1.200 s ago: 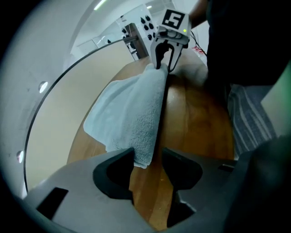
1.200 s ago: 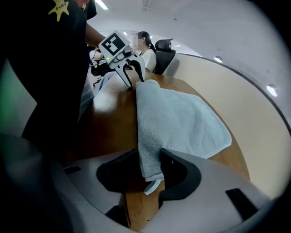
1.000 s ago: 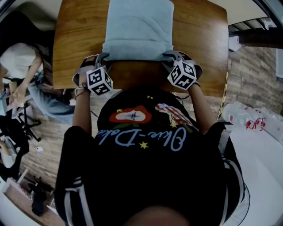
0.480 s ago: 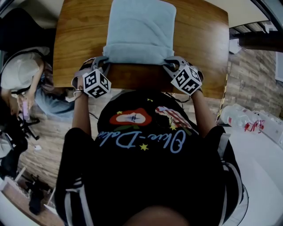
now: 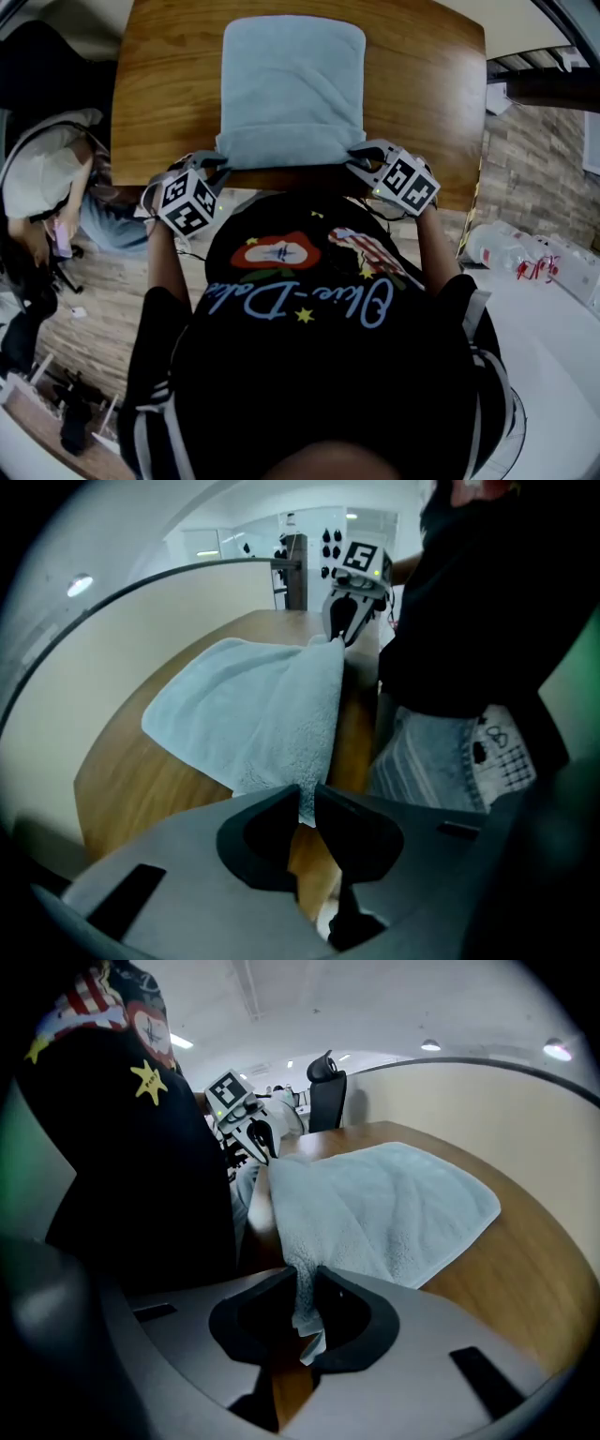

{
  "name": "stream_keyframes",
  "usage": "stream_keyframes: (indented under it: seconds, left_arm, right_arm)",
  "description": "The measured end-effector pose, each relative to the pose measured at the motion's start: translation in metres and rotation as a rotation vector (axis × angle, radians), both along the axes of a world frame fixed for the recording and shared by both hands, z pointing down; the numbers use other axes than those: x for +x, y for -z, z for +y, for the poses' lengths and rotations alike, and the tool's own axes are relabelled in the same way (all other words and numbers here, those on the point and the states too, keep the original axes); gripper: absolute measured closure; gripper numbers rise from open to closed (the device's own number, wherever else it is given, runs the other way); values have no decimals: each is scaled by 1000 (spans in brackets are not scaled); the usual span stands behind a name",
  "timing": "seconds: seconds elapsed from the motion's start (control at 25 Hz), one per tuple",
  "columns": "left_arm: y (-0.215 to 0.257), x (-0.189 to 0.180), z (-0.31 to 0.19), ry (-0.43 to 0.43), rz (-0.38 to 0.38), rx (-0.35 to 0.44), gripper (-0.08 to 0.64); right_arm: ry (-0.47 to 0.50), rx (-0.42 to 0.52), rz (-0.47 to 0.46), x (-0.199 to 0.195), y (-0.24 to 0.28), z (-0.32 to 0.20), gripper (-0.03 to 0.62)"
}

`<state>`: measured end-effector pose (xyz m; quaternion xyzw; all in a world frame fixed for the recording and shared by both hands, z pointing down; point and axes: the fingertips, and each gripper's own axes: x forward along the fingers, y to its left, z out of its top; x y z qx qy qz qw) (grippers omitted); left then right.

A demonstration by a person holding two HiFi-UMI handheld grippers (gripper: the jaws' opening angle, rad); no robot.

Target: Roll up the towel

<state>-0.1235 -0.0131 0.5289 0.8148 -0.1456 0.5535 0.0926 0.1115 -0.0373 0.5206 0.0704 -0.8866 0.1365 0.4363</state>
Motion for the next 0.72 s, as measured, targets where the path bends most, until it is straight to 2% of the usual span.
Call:
stream_keyframes:
  seconds: [0.12,0.24,0.44,0.72]
  left_arm:
    - [8,-2,8,8,54,-91,511]
    - [17,-3,-2,55,106,-117,512]
    - [25,-7,-29,86,117,-83,515]
    - [25,-10,-69,105,76,14,520]
  right_arm:
    - [-16,-67,-43,-1,8,1,535]
    - [-51,-78,-82,-1,18,-12,538]
    - [-101,-53,-125,-2,32,-37,543]
    - [-136,34,-93,-2,32,-74,548]
